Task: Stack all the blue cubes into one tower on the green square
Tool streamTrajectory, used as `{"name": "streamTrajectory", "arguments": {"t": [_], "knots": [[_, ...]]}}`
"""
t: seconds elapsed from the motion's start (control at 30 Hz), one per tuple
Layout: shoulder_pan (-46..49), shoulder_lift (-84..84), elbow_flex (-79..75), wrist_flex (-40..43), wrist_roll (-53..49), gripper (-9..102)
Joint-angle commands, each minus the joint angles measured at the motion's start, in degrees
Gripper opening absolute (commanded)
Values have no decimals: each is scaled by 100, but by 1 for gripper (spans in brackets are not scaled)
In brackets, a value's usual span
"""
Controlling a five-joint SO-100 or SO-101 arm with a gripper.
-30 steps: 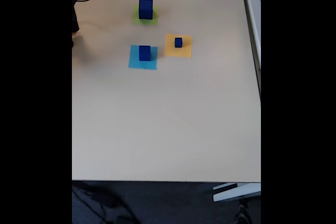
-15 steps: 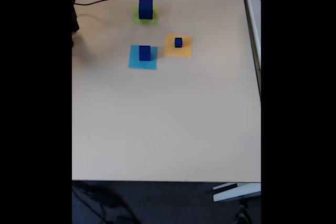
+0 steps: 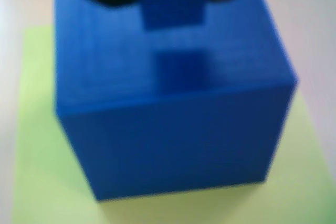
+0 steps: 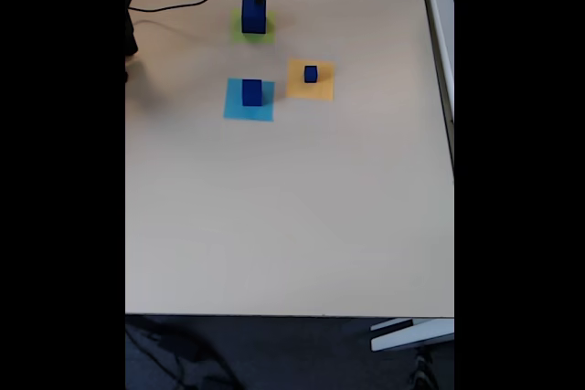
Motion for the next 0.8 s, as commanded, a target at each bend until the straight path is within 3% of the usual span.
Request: {"name": "streamTrajectory", "arguments": {"t": [0.0, 0.77], "knots": [[70, 554, 26, -88, -70, 0], [26, 615, 185, -158, -97, 3]]}}
